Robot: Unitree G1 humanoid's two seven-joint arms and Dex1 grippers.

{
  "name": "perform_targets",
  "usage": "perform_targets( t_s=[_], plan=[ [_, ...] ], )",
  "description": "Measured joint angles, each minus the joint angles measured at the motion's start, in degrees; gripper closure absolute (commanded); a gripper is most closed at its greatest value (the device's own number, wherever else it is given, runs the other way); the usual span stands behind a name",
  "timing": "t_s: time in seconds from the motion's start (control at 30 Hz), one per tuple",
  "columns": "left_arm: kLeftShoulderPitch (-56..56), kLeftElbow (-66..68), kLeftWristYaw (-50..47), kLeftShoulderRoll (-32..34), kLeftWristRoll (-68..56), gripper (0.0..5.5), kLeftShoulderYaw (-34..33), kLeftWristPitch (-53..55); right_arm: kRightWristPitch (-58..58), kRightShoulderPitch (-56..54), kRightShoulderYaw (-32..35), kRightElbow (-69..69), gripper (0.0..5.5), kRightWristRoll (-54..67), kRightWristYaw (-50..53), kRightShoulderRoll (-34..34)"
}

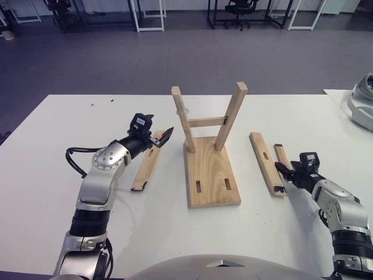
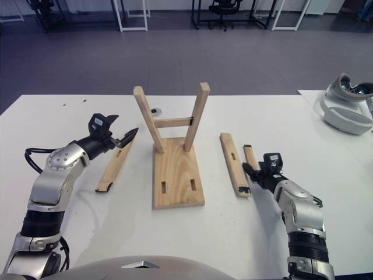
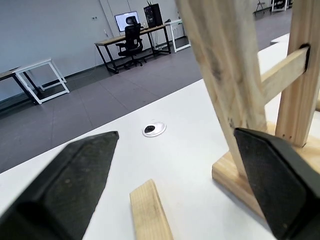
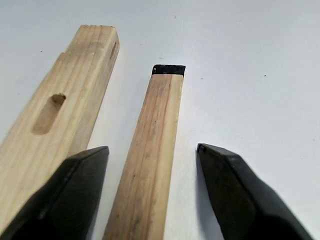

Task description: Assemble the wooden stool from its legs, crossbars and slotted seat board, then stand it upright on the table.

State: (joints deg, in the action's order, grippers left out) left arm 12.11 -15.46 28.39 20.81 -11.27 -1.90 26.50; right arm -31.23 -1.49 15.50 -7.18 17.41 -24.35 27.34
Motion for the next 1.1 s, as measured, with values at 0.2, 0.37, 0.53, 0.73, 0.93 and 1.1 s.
perform_targets(
  t_s=[0.2,0.37,0.53,0.73,0.93,1.1],
  plan=[
    [0.40,-7.47,-2.04,-2.31,-8.35,1.23,-5.03,4.39,3.16,0.07,-1.34,-1.06,3.94,-3.62,0.83,0.75],
    [8.21,-10.38,-7.06,-6.19,-18.42,1.23,-10.63,7.36,9.27,-1.86,0.11,-3.42,4.19,-5.13,1.23,1.47],
    [21.03,-5.56,-14.22,-12.24,-33.50,1.44,-16.54,10.84,21.32,-20.15,-5.44,12.65,4.19,-6.27,-2.20,4.06],
    [27.63,-2.89,-16.54,-15.68,-47.28,2.44,-15.31,15.45,24.81,-30.33,-24.98,28.13,4.19,-6.36,-6.73,-8.37],
    [27.33,-4.10,-17.92,-15.56,-51.67,3.53,-13.97,16.62,24.31,-31.48,-23.90,28.01,4.19,-6.40,-5.10,-9.89],
    [27.18,-4.41,-19.17,-15.57,-53.79,4.29,-13.94,16.43,24.13,-31.48,-23.76,27.97,4.19,-7.07,-5.22,-9.75]
  ],
)
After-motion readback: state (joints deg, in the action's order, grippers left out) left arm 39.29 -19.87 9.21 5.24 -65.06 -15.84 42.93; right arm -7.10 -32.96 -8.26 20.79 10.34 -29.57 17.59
